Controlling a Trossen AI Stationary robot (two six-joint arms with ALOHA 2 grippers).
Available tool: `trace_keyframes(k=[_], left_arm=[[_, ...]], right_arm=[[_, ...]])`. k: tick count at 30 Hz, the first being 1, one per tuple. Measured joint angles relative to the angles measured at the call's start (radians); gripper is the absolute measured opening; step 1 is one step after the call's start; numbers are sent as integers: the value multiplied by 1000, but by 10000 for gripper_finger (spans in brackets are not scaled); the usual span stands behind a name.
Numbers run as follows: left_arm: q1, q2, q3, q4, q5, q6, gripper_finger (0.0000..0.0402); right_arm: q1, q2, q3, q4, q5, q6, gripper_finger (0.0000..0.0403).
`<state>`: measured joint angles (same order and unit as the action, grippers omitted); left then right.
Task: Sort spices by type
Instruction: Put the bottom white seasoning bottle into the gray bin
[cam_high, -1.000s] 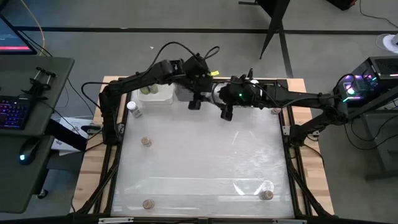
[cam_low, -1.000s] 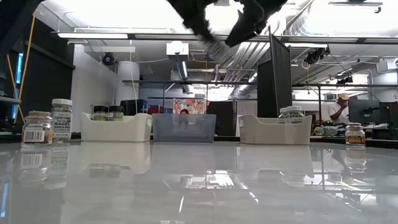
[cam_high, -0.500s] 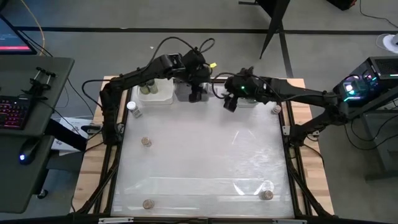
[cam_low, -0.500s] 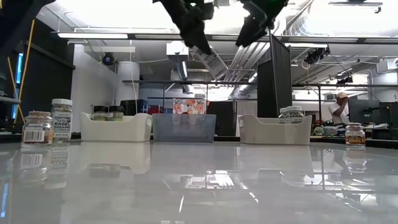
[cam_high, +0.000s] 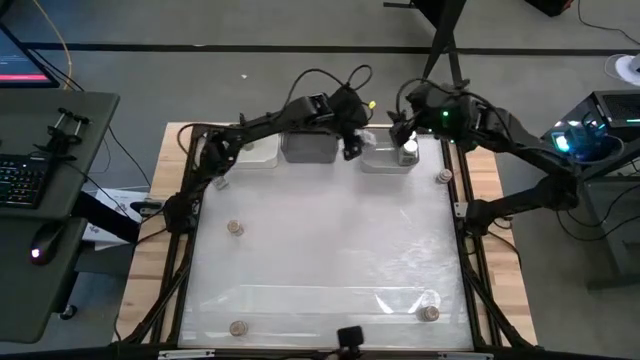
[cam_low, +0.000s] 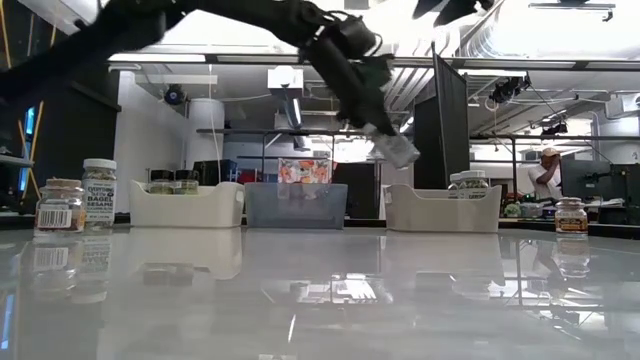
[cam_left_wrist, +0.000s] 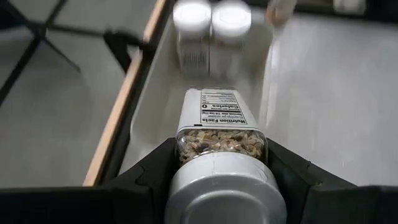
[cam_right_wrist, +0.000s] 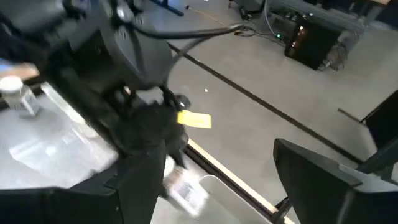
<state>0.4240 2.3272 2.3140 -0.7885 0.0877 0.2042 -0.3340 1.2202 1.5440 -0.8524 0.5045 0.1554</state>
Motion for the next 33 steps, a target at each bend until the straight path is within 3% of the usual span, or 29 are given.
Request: trace_keyframes(k=[4,12,33], left_arm=[[0,61,25,80,18,-26,168],[-1,91,13,51,-3,-5,168],[14,90,12,-255,-64,74,168]], right_arm=[[0,-5,0,-32,-7,69,293],[1,10,-1,-56,-39,140,293],[1,11,-1,-54,-44,162,293]])
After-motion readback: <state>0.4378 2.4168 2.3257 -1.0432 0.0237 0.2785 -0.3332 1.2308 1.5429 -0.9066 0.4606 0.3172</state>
